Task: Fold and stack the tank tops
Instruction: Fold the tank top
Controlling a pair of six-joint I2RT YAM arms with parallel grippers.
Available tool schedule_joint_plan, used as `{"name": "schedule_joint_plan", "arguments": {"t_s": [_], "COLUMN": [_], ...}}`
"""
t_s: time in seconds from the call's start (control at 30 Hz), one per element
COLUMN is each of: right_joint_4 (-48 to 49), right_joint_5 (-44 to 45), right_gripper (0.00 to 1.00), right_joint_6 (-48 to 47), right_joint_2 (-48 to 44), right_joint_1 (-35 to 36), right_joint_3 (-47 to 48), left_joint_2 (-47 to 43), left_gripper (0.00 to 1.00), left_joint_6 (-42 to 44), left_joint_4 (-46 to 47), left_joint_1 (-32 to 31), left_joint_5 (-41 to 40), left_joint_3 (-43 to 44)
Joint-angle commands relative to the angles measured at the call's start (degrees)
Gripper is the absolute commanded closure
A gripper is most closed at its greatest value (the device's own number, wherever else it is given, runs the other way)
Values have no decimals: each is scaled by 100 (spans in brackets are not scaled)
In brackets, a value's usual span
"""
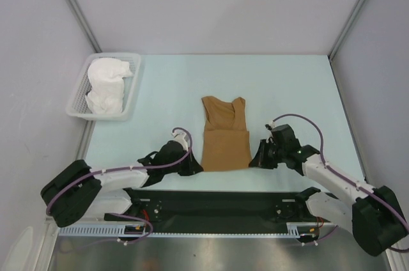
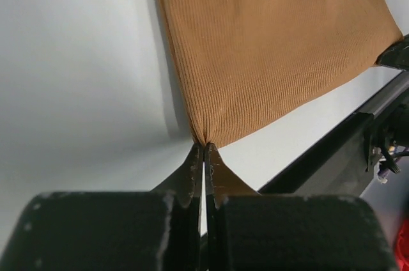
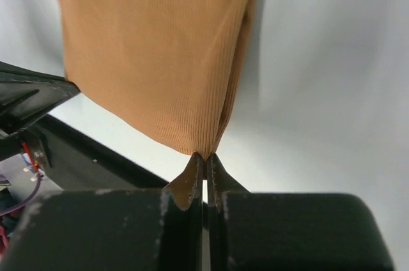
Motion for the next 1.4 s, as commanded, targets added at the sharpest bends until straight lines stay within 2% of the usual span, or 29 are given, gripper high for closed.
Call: {"name": "schedule_joint_plan", "arguments": {"t_s": [0.0, 0.27, 0.43, 0.63, 0.93, 1.37], "right_joint_4": [-565, -1022, -1373, -1400, -1040, -583], "right_joint_5": [9, 78, 438, 465, 8, -369], "right_gripper": [100, 100, 100, 100, 99, 98], "right_joint_6": [137, 129, -108, -398, -671, -724], "right_joint_2": [-465, -826, -703, -195, 685, 2442], "right_joint_1": [39, 84, 75, -83, -707, -1173], "right_joint_3": [6, 568, 1401, 2141, 2905, 4091], "left_joint_2": [-512, -1435, -1427, -1155, -803, 690], "left_gripper": [100, 100, 100, 100, 99, 99], "left_joint_6": [-121, 28, 256, 537, 1082, 1426], "left_joint_4": [-698, -1911, -2411, -2676, -2913, -2800], "left_joint_1": [-85, -77, -68, 169, 1144, 2137], "left_joint_5": [-252, -357, -471, -323, 160, 899], "left_joint_3": [53, 703, 1414, 2048, 2900, 4016]}}
